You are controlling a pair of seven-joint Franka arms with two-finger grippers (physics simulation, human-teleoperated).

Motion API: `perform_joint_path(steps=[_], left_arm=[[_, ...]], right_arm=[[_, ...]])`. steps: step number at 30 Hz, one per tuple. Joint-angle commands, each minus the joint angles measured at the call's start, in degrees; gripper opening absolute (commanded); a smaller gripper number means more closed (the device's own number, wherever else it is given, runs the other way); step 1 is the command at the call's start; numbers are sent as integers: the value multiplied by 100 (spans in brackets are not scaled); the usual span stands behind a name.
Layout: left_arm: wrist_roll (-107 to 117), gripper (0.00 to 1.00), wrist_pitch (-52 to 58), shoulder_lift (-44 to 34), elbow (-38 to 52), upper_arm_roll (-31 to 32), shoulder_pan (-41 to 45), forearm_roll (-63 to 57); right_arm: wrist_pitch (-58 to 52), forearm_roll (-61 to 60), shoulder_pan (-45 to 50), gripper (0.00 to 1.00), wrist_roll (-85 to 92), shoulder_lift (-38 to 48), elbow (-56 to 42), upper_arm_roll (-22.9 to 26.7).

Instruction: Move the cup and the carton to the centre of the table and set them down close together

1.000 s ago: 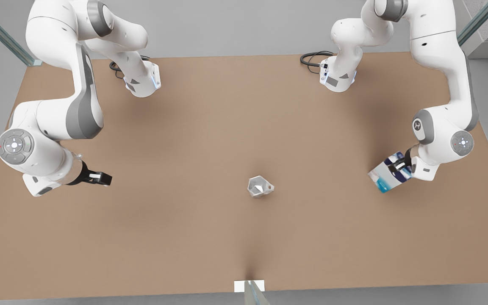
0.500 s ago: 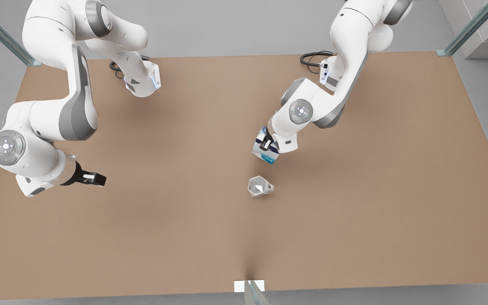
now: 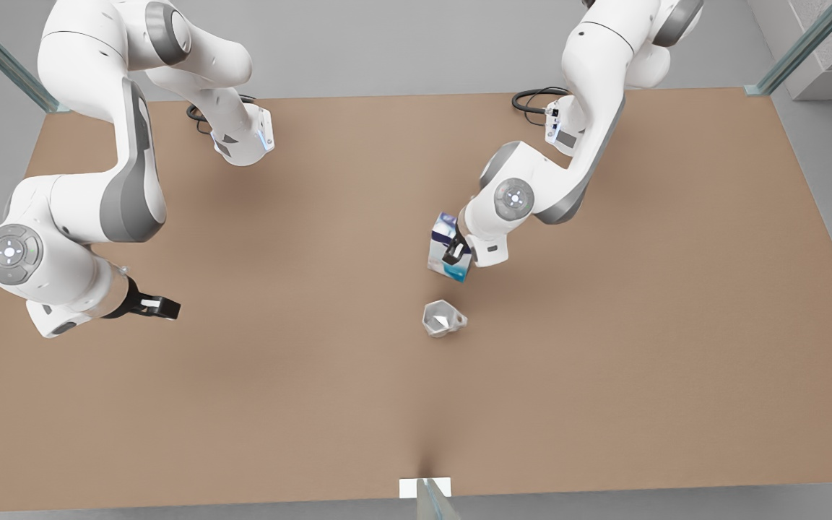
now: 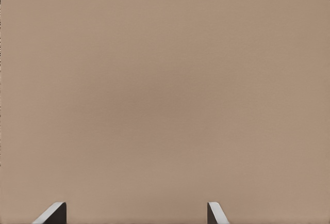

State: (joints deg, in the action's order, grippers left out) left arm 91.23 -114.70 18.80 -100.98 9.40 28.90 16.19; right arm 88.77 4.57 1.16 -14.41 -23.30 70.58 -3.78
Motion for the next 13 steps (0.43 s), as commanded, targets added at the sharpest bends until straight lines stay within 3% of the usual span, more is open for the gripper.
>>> perform_joint_path(steps=[1, 2, 3, 5, 7, 13], left_arm=[[0, 100, 0, 0, 8, 1, 1, 7], [-9, 100, 9, -26, 0, -8, 1, -2], [-1097, 100, 684, -377, 61, -359, -104, -2], [-4143, 100, 2748, -773, 868, -535, -1236, -712], [-8320, 100, 3507, -1037, 1590, -834, -2512, -1715], [-8517, 100, 3489, -1081, 1872, -1072, -2662, -2015]], right_arm=[[0, 0, -1, 100, 0, 1, 0, 0], [0, 0, -1, 100, -9, 1, -9, 0], [0, 0, 7, 100, 0, 1, -9, 0], [0, 0, 16, 100, -9, 1, -9, 0], [0, 0, 16, 100, -9, 1, -9, 0], [0, -9, 7, 100, -9, 1, -9, 0]])
